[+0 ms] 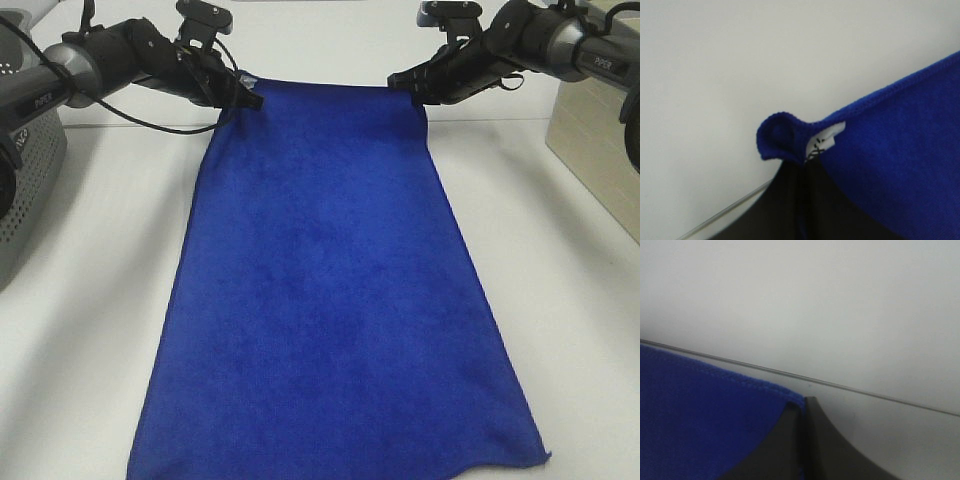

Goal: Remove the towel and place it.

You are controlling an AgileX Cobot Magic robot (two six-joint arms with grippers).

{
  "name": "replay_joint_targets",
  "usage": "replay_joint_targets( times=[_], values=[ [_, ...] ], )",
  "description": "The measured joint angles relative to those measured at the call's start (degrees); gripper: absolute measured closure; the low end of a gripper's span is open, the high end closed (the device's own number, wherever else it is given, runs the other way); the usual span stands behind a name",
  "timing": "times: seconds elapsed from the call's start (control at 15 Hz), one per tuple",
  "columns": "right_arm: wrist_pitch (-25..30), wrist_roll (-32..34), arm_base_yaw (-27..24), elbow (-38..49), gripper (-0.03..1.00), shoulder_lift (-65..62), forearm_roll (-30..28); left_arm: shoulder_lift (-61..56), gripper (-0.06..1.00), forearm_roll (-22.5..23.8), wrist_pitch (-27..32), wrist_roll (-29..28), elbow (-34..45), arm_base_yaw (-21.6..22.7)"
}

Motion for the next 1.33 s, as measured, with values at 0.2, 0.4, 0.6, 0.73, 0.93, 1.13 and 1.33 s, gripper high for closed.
replay_joint_targets(
  times=[0.2, 0.4, 0.6, 0.73, 0.93, 1.13, 1.33],
  values=[
    [-0.06, 0.00, 0.00, 0.00, 0.95, 0.52, 0.06, 1.09, 0.93, 0.00, -0.11, 0.00, 0.00, 0.00],
    [-0.52, 0.00, 0.00, 0.00, 0.95, 1.78, 0.23, 1.89, 0.92, 0.00, -1.78, 0.00, 0.00, 0.00],
    [-1.55, 0.00, 0.00, 0.00, 0.95, 2.23, 1.43, 2.12, 0.92, 0.00, -3.50, 0.00, 0.00, 0.00],
    [-2.18, 0.00, 0.00, 0.00, 0.95, 2.23, 1.72, 2.18, 0.91, 0.00, -4.18, 0.00, 0.00, 0.00],
    [-2.23, 0.00, 0.00, 0.00, 0.81, 2.23, 1.78, 3.09, 0.86, 0.00, -4.58, 0.00, 0.00, 0.00],
    [-2.69, 0.00, 0.00, 0.00, 0.55, 2.35, 1.89, 4.01, 0.69, -0.17, -4.87, 0.00, 0.00, 0.00],
    [-0.46, 0.23, 0.00, 0.00, 0.32, 2.81, 1.43, 4.13, 0.30, -0.34, -7.51, -0.92, 0.00, 0.00]
  ],
)
